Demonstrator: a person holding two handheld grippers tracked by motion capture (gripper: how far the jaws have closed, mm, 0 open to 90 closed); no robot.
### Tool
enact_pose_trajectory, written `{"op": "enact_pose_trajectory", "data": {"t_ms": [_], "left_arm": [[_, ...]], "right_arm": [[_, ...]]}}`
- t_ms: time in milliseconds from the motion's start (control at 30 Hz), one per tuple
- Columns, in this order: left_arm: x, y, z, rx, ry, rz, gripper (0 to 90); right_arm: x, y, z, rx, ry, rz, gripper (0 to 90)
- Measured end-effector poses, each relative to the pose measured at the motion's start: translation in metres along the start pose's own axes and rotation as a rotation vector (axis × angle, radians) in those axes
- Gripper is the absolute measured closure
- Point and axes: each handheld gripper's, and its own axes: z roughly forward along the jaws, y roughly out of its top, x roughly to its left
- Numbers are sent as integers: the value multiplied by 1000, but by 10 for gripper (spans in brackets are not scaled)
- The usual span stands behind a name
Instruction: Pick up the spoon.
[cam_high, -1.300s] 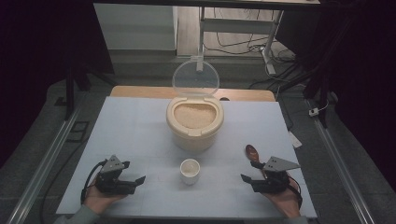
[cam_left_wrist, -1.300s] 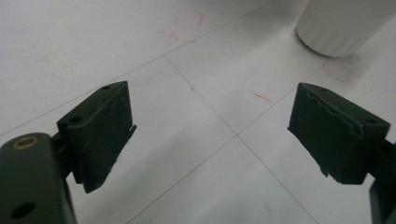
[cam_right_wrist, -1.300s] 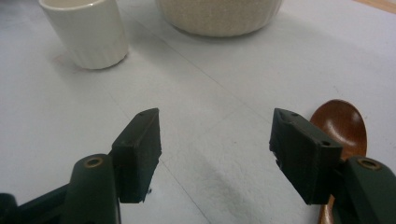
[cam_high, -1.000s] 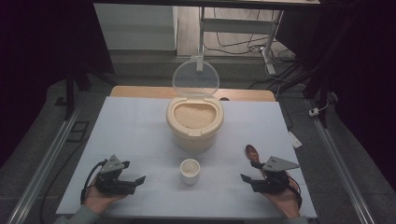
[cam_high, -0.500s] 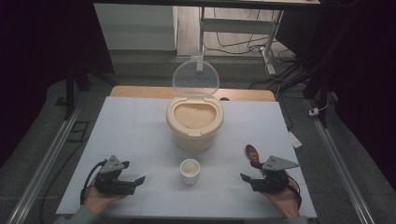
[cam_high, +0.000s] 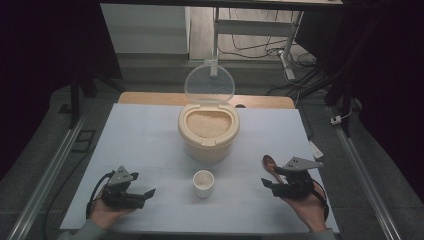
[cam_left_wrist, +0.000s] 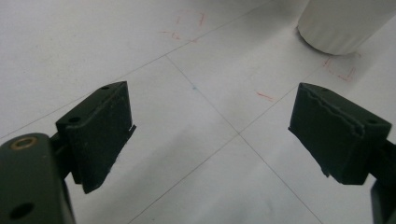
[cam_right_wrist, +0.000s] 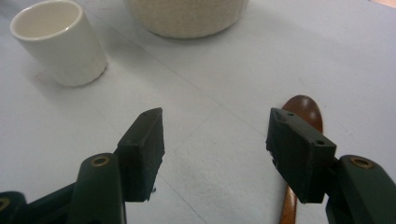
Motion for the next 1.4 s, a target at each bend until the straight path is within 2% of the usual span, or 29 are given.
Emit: {"op": "enact_pose_trajectory", "data": {"t_ms": [33,67,233,300,467,733,1100,1233,1400], "left_arm": [[0,0,0,1,1,0,134],[0,0,0,1,-1,0,133],[-1,0,1,4,-2,6,133],[-1,0,1,4,-3,9,133],[-1,1,1,6,-3,10,133],[-1,1,2,10,-6,10,131],[-2,1,3,21,-12,19,131],[-2,1,4,23,-13,18,130],[-2,1,4,26,-13,20,130]], "right_arm": [[0,0,0,0,0,0,367],[0,6,-2,27,-23,6,367],[-5,17,-3,100,-58,40,362],[-7,20,-3,121,-66,63,362],[-12,22,-4,172,-101,85,359],[-20,12,-4,267,-132,110,355],[-29,-10,4,417,-133,145,385],[-31,-15,10,449,-133,154,395],[-34,-18,16,459,-139,157,417]]}}
